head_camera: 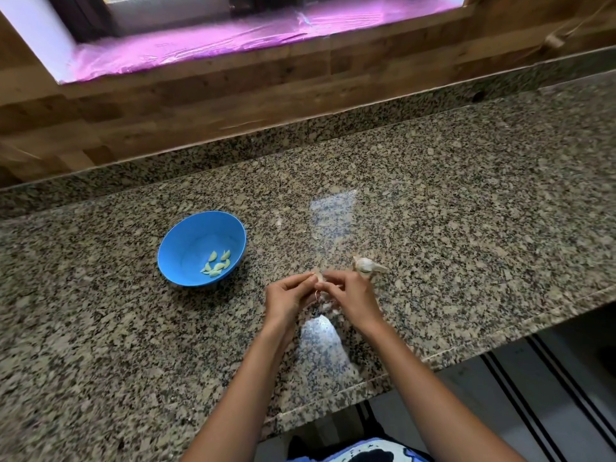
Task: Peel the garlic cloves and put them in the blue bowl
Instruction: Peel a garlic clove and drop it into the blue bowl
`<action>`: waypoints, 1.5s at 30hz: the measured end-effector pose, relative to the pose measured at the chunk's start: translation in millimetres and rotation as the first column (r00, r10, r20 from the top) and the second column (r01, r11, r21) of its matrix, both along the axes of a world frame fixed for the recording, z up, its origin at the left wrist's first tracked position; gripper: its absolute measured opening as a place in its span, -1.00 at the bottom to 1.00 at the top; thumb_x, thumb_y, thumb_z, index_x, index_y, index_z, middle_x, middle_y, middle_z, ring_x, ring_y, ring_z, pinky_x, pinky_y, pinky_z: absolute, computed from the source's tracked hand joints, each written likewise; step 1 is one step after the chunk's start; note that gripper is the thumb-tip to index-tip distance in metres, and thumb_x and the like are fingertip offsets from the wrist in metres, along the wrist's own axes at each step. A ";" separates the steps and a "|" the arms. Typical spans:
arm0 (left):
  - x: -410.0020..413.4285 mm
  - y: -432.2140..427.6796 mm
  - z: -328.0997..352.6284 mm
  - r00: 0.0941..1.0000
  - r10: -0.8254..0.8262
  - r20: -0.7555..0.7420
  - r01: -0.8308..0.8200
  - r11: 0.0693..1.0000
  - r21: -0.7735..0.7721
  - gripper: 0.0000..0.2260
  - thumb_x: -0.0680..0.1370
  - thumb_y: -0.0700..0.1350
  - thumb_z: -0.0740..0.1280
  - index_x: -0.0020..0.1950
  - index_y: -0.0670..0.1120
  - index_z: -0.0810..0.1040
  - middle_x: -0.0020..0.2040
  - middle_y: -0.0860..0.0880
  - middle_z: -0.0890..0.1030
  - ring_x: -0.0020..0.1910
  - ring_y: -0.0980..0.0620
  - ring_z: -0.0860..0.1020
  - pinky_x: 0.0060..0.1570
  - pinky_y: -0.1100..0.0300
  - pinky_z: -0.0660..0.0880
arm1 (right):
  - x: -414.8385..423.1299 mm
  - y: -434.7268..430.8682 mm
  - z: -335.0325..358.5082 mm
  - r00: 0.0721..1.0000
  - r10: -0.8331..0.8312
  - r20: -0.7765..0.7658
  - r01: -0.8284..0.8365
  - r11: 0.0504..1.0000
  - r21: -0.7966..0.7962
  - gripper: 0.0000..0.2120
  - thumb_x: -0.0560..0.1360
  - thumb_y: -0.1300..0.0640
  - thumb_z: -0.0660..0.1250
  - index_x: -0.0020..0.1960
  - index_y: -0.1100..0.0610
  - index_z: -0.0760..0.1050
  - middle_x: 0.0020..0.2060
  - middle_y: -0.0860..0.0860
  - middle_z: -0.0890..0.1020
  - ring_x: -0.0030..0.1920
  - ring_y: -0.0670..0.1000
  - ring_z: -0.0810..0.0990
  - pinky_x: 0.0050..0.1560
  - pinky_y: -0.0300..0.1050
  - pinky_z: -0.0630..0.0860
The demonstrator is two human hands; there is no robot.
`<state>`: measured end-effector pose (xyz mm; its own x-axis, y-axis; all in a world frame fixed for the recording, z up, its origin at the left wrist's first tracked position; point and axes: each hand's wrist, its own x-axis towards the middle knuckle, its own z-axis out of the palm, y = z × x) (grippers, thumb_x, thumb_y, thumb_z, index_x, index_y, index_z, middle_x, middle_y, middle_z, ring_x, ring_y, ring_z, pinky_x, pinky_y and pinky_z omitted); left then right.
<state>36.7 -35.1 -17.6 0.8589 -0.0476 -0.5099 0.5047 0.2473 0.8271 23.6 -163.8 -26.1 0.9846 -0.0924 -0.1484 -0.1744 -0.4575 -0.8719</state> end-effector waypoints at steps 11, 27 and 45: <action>9.2 -1.8 0.0 0.946 -0.322 0.030 0.315 0.939 0.141 -0.91 0.46 -0.32 0.37 -0.08 -0.25 0.65 -0.21 -0.13 0.67 -0.29 0.05 0.60 -0.21 0.24 0.55 | -1.7 -25.3 1.7 0.971 0.059 -0.230 0.028 0.933 0.358 -0.97 0.40 0.28 0.42 -0.17 0.19 0.63 -0.27 0.09 0.68 -0.28 -0.02 0.62 -0.22 -0.19 0.56; 39.3 -33.9 -21.0 0.936 -0.303 0.180 0.159 0.819 0.552 -0.84 0.50 -0.17 0.39 0.06 -0.12 0.63 -0.01 -0.05 0.67 -0.15 0.08 0.62 -0.12 0.19 0.58 | -22.2 -35.0 -11.0 0.869 -0.277 -0.409 0.477 0.688 0.547 -0.91 0.46 0.32 0.35 -0.03 0.25 0.54 -0.27 0.13 0.66 -0.37 -0.01 0.59 -0.35 -0.24 0.56; -1.3 57.3 -9.0 0.960 -0.251 -0.124 0.280 0.884 0.375 -0.86 0.59 -0.36 0.19 0.07 -0.21 0.50 -0.30 -0.16 0.44 -0.43 0.04 0.40 -0.48 0.29 0.42 | -21.3 20.2 -50.9 0.882 0.471 0.023 -0.360 0.703 -0.614 -0.31 0.49 -0.29 -0.12 0.52 0.03 0.01 0.50 -0.07 -0.02 0.49 -0.09 -0.08 0.48 -0.01 -0.12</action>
